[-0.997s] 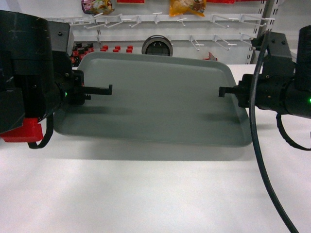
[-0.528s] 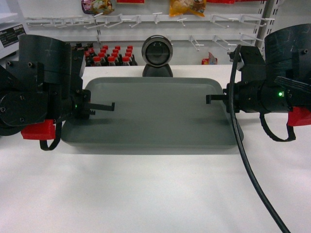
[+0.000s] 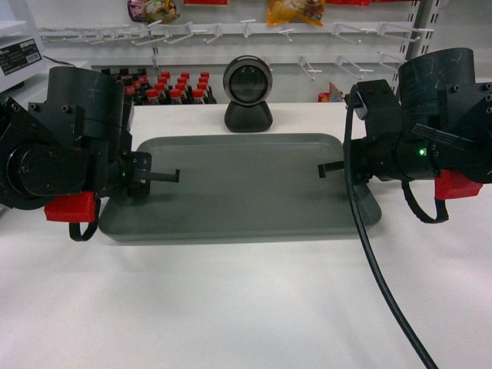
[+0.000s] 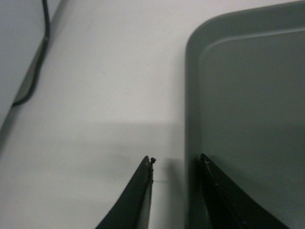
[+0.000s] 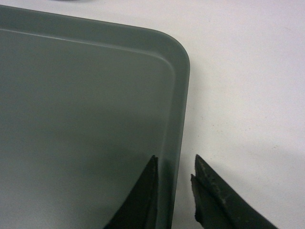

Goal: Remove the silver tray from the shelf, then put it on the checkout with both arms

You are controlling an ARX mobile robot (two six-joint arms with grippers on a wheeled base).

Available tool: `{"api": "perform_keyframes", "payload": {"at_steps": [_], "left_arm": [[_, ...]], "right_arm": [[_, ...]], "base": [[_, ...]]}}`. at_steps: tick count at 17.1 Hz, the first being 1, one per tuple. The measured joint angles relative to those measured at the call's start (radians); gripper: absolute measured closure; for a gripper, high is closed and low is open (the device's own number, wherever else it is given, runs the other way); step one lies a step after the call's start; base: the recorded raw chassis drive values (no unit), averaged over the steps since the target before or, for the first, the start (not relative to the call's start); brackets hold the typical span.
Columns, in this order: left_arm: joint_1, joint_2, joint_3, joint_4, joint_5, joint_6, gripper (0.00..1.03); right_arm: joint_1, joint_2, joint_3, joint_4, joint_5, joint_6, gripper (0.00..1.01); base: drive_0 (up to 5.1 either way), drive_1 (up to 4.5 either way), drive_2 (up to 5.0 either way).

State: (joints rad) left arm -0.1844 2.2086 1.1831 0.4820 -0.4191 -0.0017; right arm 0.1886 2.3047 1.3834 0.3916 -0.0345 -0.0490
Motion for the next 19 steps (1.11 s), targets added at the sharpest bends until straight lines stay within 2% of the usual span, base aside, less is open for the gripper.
{"api": "perform_keyframes", "payload": {"at_steps": [2, 6, 7, 8, 11, 14, 16, 19], "left_arm": [[0.007, 0.0, 0.0, 0.04, -0.005, 0.003, 0.5], [0.01, -0.007, -0.014, 0.069, 0.004, 0.002, 0.11], [0.01, -0.011, -0.015, 0.068, 0.005, 0.003, 0.03], [0.009, -0.012, -0.015, 0.072, 0.014, 0.002, 0.05], [0.009, -0.016, -0.031, 0.097, 0.032, -0.013, 0.05], [0.005, -0.056, -0.056, 0.154, 0.054, -0.05, 0.05], [0.0, -0.124, -0.077, 0.201, 0.066, -0.078, 0.05], [-0.014, -0.24, -0.128, 0.285, 0.083, -0.097, 0.05]], "right_arm": [[0.0, 0.0, -0.004, 0.007, 0.0, -0.016, 0.61], [0.001, 0.0, -0.014, 0.014, -0.006, -0.015, 0.21], [0.001, 0.0, -0.019, 0.013, -0.007, -0.013, 0.1], [0.001, 0.0, -0.022, 0.014, -0.007, -0.004, 0.01], [0.001, -0.003, -0.035, 0.029, -0.014, 0.006, 0.03], [0.001, -0.028, -0.058, 0.055, -0.028, 0.043, 0.03], [0.001, -0.072, -0.079, 0.091, -0.037, 0.079, 0.03], [-0.006, -0.171, -0.159, 0.205, -0.037, 0.111, 0.03]], "base": [[0.0, 0.0, 0.0], [0.0, 0.0, 0.0], [0.0, 0.0, 0.0], [0.0, 0.0, 0.0], [0.0, 0.0, 0.0], [0.0, 0.0, 0.0], [0.0, 0.0, 0.0], [0.0, 0.0, 0.0]]}}
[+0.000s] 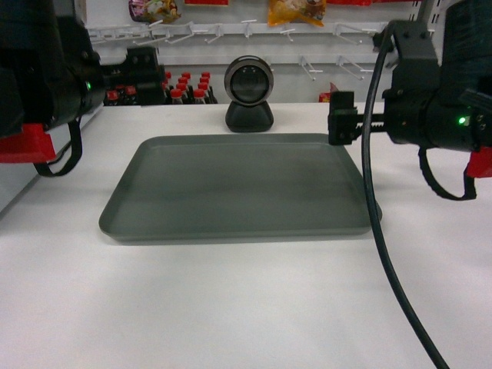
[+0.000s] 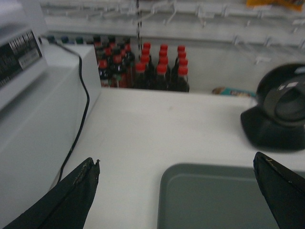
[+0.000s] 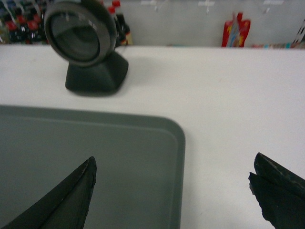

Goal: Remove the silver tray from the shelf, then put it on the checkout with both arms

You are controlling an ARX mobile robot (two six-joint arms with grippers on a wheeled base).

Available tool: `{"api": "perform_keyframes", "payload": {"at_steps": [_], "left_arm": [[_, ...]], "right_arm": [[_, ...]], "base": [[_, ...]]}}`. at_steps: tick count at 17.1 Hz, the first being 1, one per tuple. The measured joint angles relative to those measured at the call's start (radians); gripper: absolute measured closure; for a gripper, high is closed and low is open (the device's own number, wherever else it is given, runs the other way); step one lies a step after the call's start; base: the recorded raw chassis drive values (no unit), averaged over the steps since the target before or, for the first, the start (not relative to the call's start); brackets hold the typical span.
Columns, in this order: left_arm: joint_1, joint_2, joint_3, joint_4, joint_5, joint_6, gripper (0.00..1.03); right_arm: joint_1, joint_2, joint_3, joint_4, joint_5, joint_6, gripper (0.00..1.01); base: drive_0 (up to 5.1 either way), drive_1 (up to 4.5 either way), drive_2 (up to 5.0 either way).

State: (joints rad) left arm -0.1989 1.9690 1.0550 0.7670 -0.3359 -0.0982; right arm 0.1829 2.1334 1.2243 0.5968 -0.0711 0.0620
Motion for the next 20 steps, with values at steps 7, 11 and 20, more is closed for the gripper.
{"api": "perform_keyframes", "payload": {"at_steps": [7, 11, 20], "left_arm": [[-0.024, -0.104, -0.075, -0.024, 0.031, -0.012, 0.05], [0.017, -0.15, -0.181, 0.161, 0.153, 0.012, 0.22], [0.101, -0.599, -0.668, 0.204, 0.244, 0.08, 0.97]], "right_arm": [[-0.021, -0.126, -0.12, 0.115, 0.06, 0.05, 0.03], [-0.022, -0.157, -0.219, 0.338, 0.18, 0.002, 0.17], [-0.103, -0.727, -0.774, 0.393, 0.147, -0.056, 0.93]], "base": [[0.0, 0.0, 0.0], [0.0, 0.0, 0.0], [0.0, 0.0, 0.0]]}}
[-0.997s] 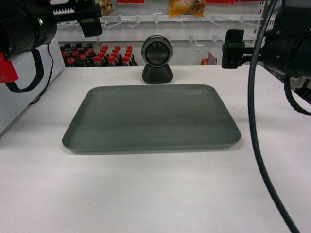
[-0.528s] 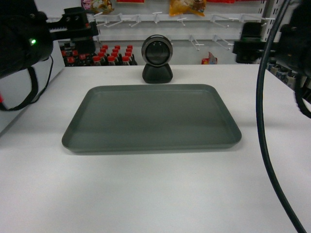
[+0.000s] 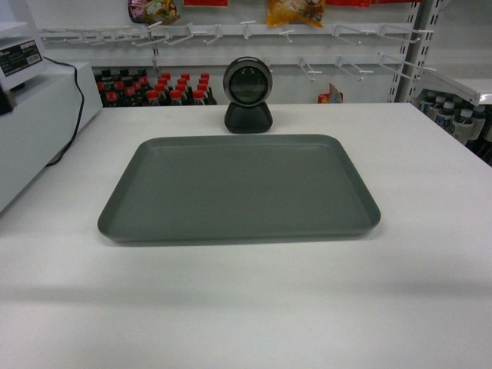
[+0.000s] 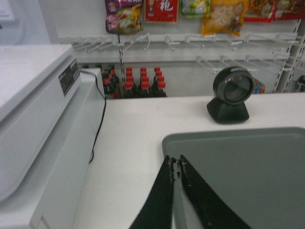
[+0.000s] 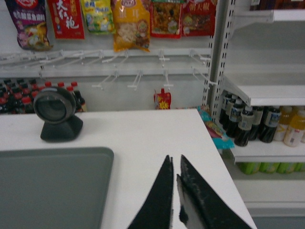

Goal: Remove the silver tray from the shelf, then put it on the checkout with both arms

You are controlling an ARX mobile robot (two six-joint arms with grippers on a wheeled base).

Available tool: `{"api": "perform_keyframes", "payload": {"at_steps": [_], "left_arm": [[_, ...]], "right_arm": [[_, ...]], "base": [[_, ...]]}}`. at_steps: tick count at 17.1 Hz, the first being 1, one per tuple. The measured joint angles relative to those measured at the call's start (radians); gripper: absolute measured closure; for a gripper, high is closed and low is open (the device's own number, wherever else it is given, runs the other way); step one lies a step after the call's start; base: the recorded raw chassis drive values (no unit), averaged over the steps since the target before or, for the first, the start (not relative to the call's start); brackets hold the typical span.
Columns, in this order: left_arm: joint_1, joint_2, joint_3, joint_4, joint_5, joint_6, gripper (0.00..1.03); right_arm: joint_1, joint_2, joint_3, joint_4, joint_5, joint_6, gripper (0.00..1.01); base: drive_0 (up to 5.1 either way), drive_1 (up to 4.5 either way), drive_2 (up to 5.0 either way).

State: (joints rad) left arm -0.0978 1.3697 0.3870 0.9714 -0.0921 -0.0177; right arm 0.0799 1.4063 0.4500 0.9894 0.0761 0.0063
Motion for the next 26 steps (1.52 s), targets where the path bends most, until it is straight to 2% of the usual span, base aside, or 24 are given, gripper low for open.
{"api": "perform_keyframes", "payload": {"at_steps": [1, 3, 12, 14, 15, 17, 18, 20, 21, 23, 26], "left_arm": [[0.005, -0.01, -0.018, -0.001, 0.001, 0.0, 1.0], [0.011, -0.026, -0.04, -0.002, 0.005, 0.002, 1.01], [0.03, -0.118, -0.109, -0.001, 0.015, 0.003, 1.01], [0.031, -0.148, -0.13, -0.004, 0.021, 0.003, 1.01], [0.033, -0.161, -0.14, -0.006, 0.024, 0.003, 1.01], [0.072, -0.212, -0.184, -0.029, 0.082, 0.004, 1.01], [0.098, -0.246, -0.211, -0.045, 0.084, 0.003, 1.01], [0.098, -0.335, -0.251, -0.081, 0.09, 0.003, 1.01], [0.098, -0.39, -0.328, -0.072, 0.092, 0.003, 1.01], [0.098, -0.676, -0.375, -0.307, 0.092, 0.003, 1.01], [0.098, -0.799, -0.378, -0.412, 0.092, 0.003, 1.01]], "right_arm": [[-0.005, -0.009, -0.019, 0.0, -0.003, 0.0, 0.96], [-0.009, -0.023, -0.048, -0.002, -0.004, -0.004, 1.0], [-0.024, -0.092, -0.143, -0.008, -0.014, -0.004, 0.99], [-0.039, -0.126, -0.165, -0.007, -0.036, -0.004, 0.99], [-0.052, -0.143, -0.175, -0.007, -0.064, -0.004, 0.99], [-0.081, -0.201, -0.213, -0.014, -0.069, -0.004, 0.99], [-0.083, -0.239, -0.246, -0.032, -0.069, -0.004, 0.99], [-0.08, -0.312, -0.297, -0.07, -0.076, -0.004, 0.99], [-0.08, -0.383, -0.369, -0.046, -0.075, -0.004, 0.99], [-0.08, -0.661, -0.433, -0.278, -0.076, -0.004, 0.99], [-0.08, -0.792, -0.437, -0.388, -0.076, -0.004, 0.99]], "base": [[0.0, 0.0, 0.0], [0.0, 0.0, 0.0], [0.0, 0.0, 0.0], [0.0, 0.0, 0.0], [0.0, 0.0, 0.0], [0.0, 0.0, 0.0], [0.0, 0.0, 0.0], [0.0, 0.0, 0.0], [0.0, 0.0, 0.0], [0.0, 0.0, 0.0], [0.0, 0.0, 0.0]]}}
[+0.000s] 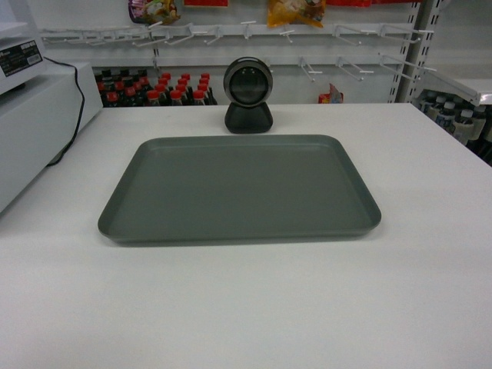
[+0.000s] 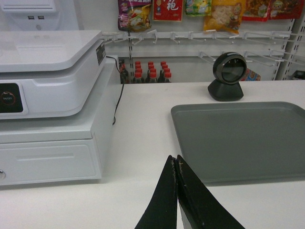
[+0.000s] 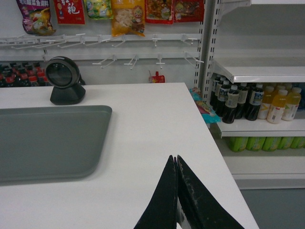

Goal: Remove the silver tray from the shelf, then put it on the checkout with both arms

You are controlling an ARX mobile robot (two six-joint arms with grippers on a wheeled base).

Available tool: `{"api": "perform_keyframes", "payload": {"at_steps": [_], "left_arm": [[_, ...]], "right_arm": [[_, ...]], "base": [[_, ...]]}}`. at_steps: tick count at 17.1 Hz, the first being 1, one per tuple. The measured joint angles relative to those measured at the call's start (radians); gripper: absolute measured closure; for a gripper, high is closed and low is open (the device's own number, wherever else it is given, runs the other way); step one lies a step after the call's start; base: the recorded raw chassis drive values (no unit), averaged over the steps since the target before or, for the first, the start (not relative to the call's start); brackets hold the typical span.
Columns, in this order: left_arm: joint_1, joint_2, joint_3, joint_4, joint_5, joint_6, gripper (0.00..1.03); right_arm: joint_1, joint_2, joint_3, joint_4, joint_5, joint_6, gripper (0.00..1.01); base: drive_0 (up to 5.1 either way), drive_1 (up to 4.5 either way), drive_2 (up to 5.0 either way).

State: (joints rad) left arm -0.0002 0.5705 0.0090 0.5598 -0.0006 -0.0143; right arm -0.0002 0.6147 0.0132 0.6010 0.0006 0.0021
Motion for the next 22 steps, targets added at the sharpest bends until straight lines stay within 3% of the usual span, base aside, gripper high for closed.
{"api": "perform_keyframes", "payload": {"at_steps": [11, 15, 17, 18, 22], "left_arm": [[0.0, -0.329, 0.0, -0.317, 0.0, 0.0, 1.01], [0.0, -0.391, 0.0, -0.381, 0.0, 0.0, 1.01], [0.0, -0.531, 0.0, -0.571, 0.001, 0.0, 1.01], [0.0, -0.562, 0.0, -0.549, 0.003, 0.001, 1.01], [-0.001, -0.56, 0.0, -0.562, 0.001, 0.001, 1.01]], "right_arm": [[0.0, -0.351, -0.001, -0.335, 0.0, 0.0, 0.99], [0.0, -0.418, -0.001, -0.404, 0.0, 0.0, 0.99], [0.0, -0.456, -0.001, -0.451, 0.0, 0.0, 0.99], [-0.001, -0.53, 0.0, -0.568, -0.002, 0.0, 0.99], [0.0, -0.61, 0.0, -0.607, 0.001, 0.0, 0.99]], "base": [[0.0, 0.0, 0.0], [0.0, 0.0, 0.0], [0.0, 0.0, 0.0], [0.0, 0.0, 0.0], [0.0, 0.0, 0.0]]}}
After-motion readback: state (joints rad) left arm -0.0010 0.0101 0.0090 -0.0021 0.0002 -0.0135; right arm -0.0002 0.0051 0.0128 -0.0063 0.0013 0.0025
